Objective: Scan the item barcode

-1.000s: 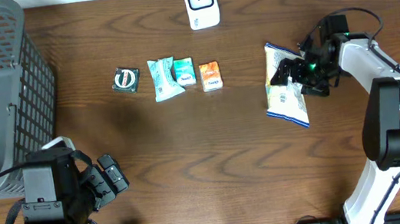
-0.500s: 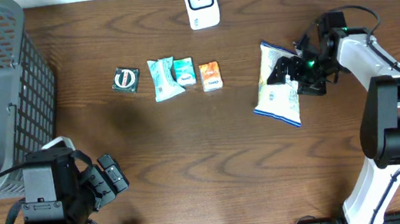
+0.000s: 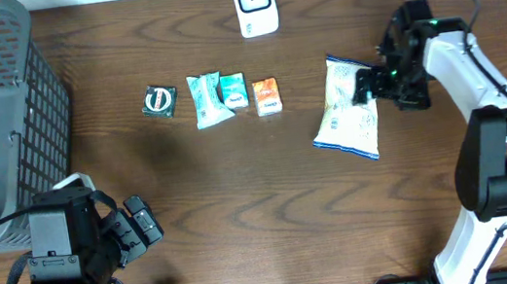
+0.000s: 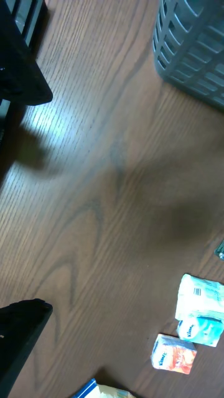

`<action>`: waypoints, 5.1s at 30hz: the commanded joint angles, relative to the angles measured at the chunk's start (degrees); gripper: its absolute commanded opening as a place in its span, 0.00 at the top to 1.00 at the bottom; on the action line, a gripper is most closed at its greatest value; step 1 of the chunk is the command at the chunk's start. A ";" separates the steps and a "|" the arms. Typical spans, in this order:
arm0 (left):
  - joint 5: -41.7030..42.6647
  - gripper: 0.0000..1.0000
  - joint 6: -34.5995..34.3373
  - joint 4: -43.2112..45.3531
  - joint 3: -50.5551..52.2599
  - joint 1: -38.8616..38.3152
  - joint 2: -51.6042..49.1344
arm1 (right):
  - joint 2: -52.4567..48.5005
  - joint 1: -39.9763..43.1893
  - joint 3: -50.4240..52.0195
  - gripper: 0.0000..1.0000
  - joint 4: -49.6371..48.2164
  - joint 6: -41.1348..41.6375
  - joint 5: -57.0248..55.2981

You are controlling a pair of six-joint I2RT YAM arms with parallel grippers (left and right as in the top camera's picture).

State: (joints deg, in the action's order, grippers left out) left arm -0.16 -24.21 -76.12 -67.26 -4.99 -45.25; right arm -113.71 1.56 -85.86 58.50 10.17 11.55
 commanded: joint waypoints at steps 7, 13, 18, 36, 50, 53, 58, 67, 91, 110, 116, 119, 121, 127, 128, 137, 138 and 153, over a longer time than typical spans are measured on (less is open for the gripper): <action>-0.33 0.02 -0.33 -0.15 0.02 -0.13 -0.02 | 1.16 11.17 0.57 0.01 1.31 -8.85 17.55; -0.33 0.02 -0.33 -0.15 0.02 -0.13 -0.02 | 1.09 10.88 7.48 0.01 -4.50 -8.70 20.02; -0.33 0.02 -0.33 -0.15 0.02 -0.13 -0.02 | 1.09 10.10 13.53 0.01 -11.85 -3.56 20.85; -0.33 0.02 -0.33 -0.15 0.02 -0.13 -0.02 | 1.09 7.26 24.79 0.01 -26.86 1.97 22.49; -0.33 0.02 -0.33 -0.15 0.02 -0.13 -0.02 | 1.07 1.97 29.03 0.11 -37.68 8.39 18.93; -0.33 0.02 -0.33 -0.15 0.02 -0.13 -0.02 | 1.07 0.79 30.03 0.17 -39.69 9.18 17.49; -0.33 0.03 -0.33 -0.15 0.02 -0.13 -0.02 | 1.07 -0.17 30.84 0.50 -42.27 9.57 17.51; -0.33 0.03 -0.33 -0.15 0.02 -0.13 -0.02 | 2.03 0.61 28.85 0.99 -46.47 9.55 33.73; -0.33 0.02 -0.33 -0.15 0.02 -0.13 -0.02 | 32.09 -2.45 24.65 0.99 -66.58 10.23 54.38; -0.33 0.02 -0.33 -0.15 0.02 -0.13 -0.02 | 33.46 -10.14 24.65 0.99 -69.35 15.54 47.10; -0.33 0.02 -0.33 -0.15 0.02 -0.13 -0.02 | 33.40 -10.29 24.70 0.99 -64.83 15.47 43.87; -0.33 0.02 -0.33 -0.15 0.02 -0.13 -0.02 | 33.40 -10.29 24.70 0.99 -64.83 15.50 43.85; -0.33 0.02 -0.33 -0.15 0.02 -0.13 -0.02 | 33.33 -10.29 24.70 0.99 -64.70 15.47 43.85; -0.33 0.02 -0.33 -0.15 0.02 -0.13 -0.02 | 33.03 -10.29 24.70 0.99 -64.65 15.50 43.85; -0.33 0.02 -0.33 -0.15 0.02 -0.13 -0.02 | 33.00 -10.29 24.70 0.99 -64.61 15.50 43.85; -0.33 0.02 -0.33 -0.15 0.02 -0.13 -0.02 | 33.00 -10.29 24.70 0.99 -61.81 15.54 41.79; -0.33 0.03 -0.33 -0.15 0.02 -0.13 -0.02 | 33.00 -10.29 24.70 0.99 -61.07 15.54 41.22; -0.33 0.02 -0.33 -0.15 0.02 -0.13 -0.02 | 33.00 -10.29 24.70 0.99 -59.06 15.52 39.39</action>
State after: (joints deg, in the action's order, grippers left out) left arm -0.16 -24.21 -76.12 -67.26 -4.99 -45.25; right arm -80.77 -8.38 -60.12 -0.19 25.45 50.85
